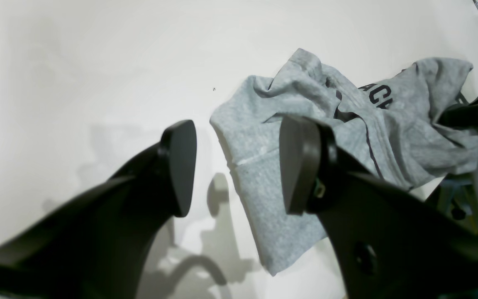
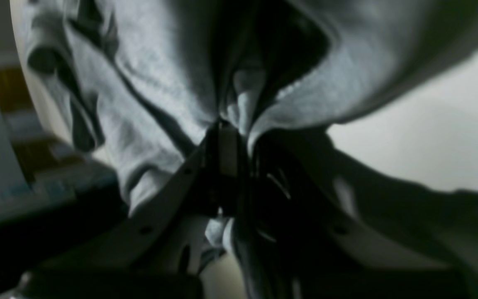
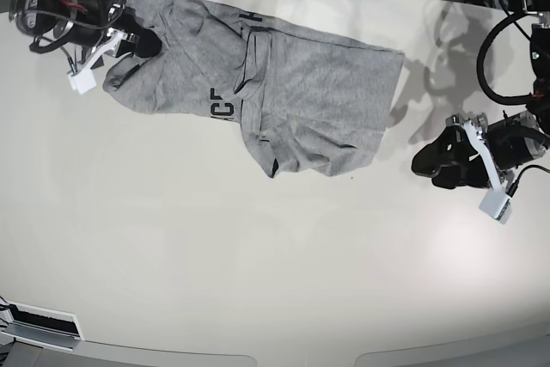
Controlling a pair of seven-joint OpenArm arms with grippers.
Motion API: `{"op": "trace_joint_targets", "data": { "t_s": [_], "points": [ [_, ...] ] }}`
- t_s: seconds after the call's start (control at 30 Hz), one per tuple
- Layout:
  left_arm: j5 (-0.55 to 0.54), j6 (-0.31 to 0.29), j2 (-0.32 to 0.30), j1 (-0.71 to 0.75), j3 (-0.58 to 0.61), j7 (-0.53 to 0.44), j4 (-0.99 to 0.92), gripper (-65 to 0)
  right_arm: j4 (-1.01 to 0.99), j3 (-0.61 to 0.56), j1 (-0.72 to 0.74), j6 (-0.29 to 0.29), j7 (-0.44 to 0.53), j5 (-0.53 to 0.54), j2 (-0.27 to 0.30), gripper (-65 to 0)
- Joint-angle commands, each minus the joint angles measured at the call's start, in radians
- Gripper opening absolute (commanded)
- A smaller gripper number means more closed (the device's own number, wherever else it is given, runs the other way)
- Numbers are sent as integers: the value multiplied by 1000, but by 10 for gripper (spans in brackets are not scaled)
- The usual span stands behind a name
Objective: Layout the t-shirt on the table in an organized manner, then fold the t-shirt properly
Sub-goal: 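Lift the other shirt end with the right gripper and fold it over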
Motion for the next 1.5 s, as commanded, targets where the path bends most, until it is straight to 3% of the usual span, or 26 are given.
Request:
{"op": "trace_joint_targets", "data": {
  "t_s": [0.0, 0.1, 0.33, 0.5, 0.6, 0.67, 0.77, 0.9, 1.07, 1.13, 1.27, 1.3, 1.4, 1.47],
  "points": [
    [-18, -2, -19, -14, -8, -26, 17, -319, 45, 3, 15, 7, -18, 75, 27, -650],
    [-13, -2, -19, -14, -8, -27, 17, -319, 138, 3, 17, 7, -80, 137, 79, -650],
    [-13, -2, -19, -14, -8, -26, 17, -319, 315, 41, 13, 7, -80, 32, 191, -650],
    [-12, -2, -20, -14, -8, -26, 17, -319, 461, 125, 9, 7, -80, 41, 208, -650],
    [-5, -2, -20, -14, -8, -26, 17, -319, 570, 193, -20, 7, -80, 147, 203, -650],
    [15, -2, -19, -14, -8, -27, 17, -319, 636, 216, -44, -12, -80, 283, 191, -650],
    [16, -2, -19, -13, -8, -26, 17, -319, 719, 204, -57, 7, -80, 439, 129, -650],
    [16, -2, -19, -8, -8, -26, 17, -319, 741, 135, -59, 7, -80, 442, 13, -650],
    [14, -2, -19, -8, -8, -26, 17, -319, 740, -52, -56, 7, -80, 442, -92, -650],
    [8, -2, -19, -8, -8, -26, 17, -319, 740, -140, -48, 7, -80, 440, -123, -650],
    [9, -2, -19, -8, -8, -26, 17, -319, 740, -321, -13, 7, -80, 330, -149, -650],
    [9, -2, -19, -8, -8, -26, 17, -319, 740, -363, -2, 7, -80, 309, -149, -583],
    [-19, 5, -20, -9, -8, -11, 17, -319, 740, -455, 23, 7, -80, 303, -149, -288],
    [-78, 3, -21, -9, -7, 9, 17, -319, 740, -489, 42, 7, -80, 303, -149, -204]
  ]
}}
